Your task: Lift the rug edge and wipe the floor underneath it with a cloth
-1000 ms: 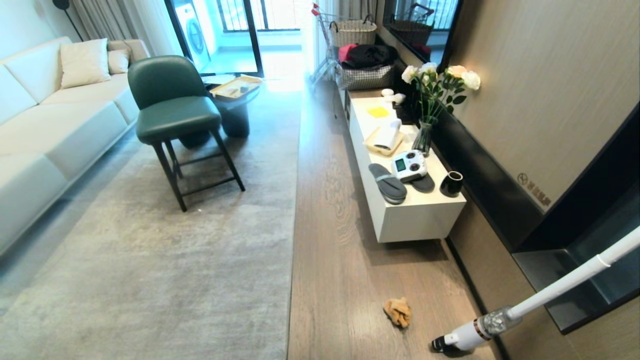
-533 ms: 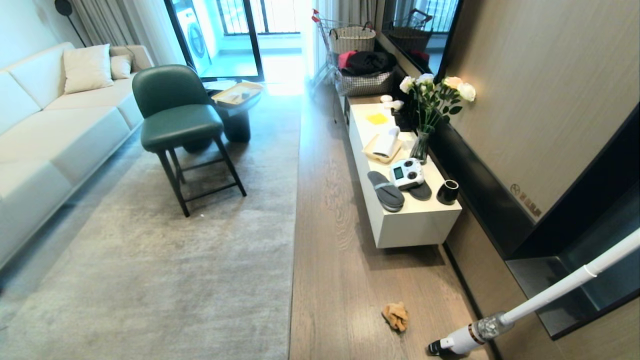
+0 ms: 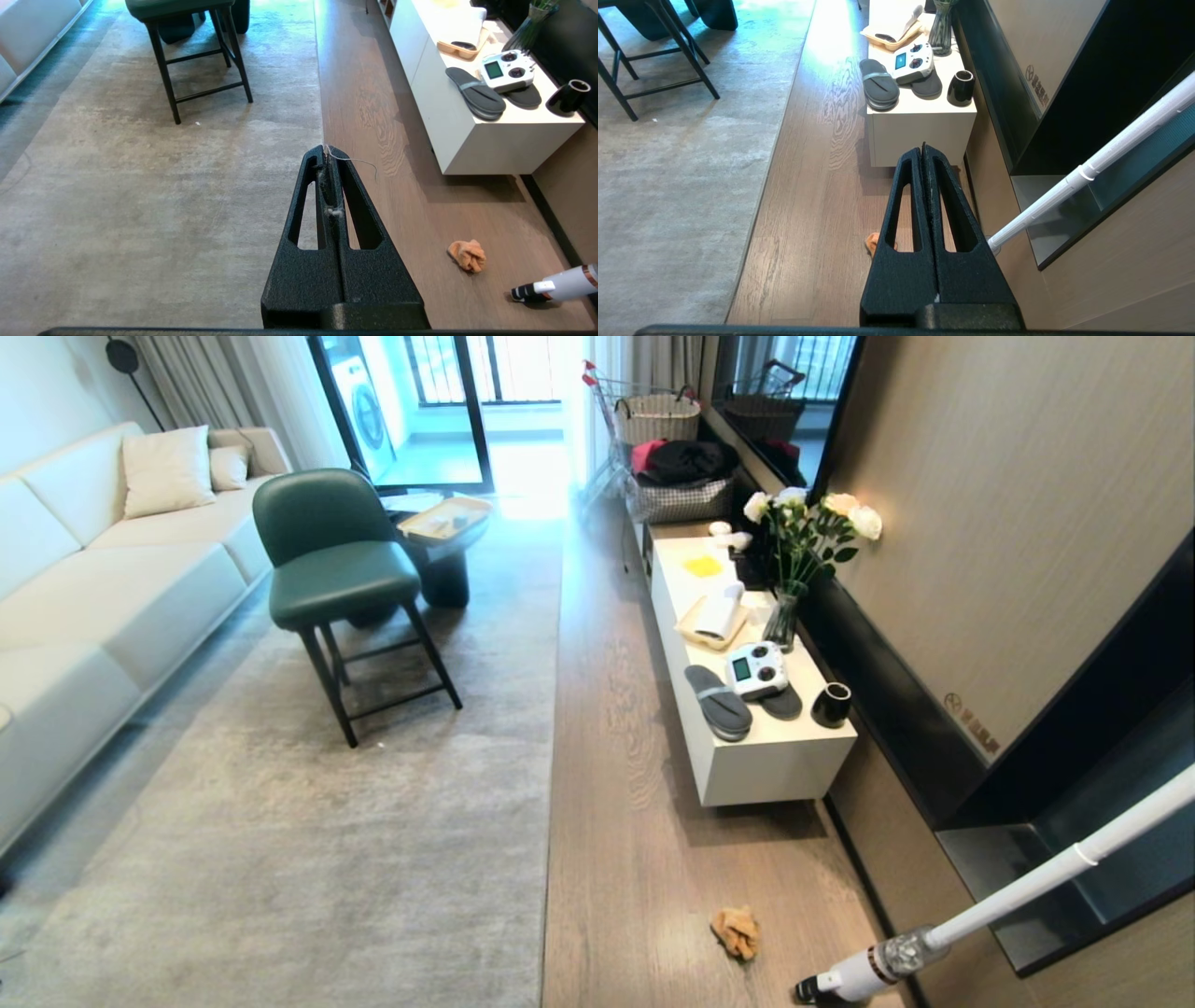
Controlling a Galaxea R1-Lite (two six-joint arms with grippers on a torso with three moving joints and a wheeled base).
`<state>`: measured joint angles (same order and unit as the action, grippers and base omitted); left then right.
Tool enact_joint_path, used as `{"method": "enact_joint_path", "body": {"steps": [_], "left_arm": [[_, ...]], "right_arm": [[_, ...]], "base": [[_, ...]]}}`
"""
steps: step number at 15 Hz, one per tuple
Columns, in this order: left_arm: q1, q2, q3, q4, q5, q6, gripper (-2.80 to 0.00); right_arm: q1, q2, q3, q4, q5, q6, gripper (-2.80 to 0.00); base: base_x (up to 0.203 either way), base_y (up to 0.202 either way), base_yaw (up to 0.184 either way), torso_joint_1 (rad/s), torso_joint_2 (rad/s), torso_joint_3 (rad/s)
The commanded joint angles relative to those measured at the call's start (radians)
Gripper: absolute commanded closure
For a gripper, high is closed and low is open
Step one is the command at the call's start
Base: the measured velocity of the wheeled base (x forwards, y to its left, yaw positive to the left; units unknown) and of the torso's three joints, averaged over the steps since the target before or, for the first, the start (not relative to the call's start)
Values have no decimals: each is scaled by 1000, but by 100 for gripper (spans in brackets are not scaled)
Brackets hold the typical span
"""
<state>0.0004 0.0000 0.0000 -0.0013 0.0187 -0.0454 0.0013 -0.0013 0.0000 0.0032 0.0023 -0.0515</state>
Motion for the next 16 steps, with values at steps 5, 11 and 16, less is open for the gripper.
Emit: {"method": "enact_joint_path", "body": {"steps": [5,11,16], "left_arm": [[1,0,0,0,1,-1,0],[1,0,0,0,1,-1,0],[1,0,0,0,1,-1,0]], "right_arm": [[0,1,0,0,1,-1,0],[0,1,0,0,1,-1,0],[0,1,0,1,-1,9,0]], "base": [[0,0,0,147,-323,-180],[0,0,0,121,-262,-142],[0,0,0,30,-63,-35]]}}
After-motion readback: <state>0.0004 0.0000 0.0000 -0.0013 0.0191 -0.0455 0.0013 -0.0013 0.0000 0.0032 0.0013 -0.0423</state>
